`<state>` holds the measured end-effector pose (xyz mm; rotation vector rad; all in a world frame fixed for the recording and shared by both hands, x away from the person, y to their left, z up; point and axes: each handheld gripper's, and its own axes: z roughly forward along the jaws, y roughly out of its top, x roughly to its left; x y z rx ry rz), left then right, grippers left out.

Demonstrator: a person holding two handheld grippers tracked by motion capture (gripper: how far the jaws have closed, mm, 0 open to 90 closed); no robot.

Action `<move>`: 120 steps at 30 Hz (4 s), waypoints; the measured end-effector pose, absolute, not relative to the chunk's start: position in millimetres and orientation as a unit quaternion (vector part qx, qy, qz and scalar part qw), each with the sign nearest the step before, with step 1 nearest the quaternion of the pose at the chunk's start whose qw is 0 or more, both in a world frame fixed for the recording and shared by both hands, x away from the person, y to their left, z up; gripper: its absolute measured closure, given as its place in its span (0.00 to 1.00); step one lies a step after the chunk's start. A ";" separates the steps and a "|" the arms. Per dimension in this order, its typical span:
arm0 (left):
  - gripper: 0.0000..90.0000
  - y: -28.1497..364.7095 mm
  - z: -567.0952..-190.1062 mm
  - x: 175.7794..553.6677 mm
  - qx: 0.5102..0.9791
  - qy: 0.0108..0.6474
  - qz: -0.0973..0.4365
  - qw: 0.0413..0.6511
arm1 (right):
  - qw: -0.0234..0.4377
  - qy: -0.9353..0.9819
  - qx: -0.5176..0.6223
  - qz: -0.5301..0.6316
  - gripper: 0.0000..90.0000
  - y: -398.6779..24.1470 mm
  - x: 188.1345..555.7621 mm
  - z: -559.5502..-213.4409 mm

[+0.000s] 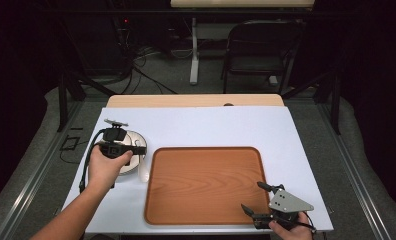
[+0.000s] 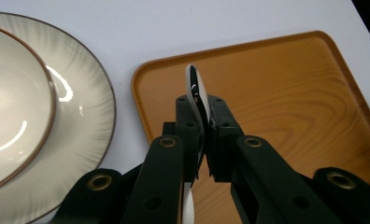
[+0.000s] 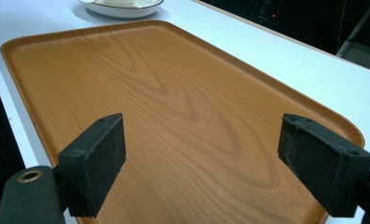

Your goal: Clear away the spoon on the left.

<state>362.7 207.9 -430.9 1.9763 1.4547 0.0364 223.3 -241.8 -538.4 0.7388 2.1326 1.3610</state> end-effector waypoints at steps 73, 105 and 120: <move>0.89 140.3 -520.9 388.2 0.747 0.580 -0.157 0.284 | 0.251 0.782 0.271 0.502 0.17 -244.8 223.0 -538.3; 0.81 156.6 -529.7 385.8 0.732 0.602 -0.147 0.283 | 0.251 0.784 0.270 0.500 0.17 -242.8 223.0 -538.1; 0.64 160.2 -529.6 385.7 0.730 0.606 -0.134 0.287 | 0.251 0.784 0.269 0.499 0.17 -242.7 223.0 -538.2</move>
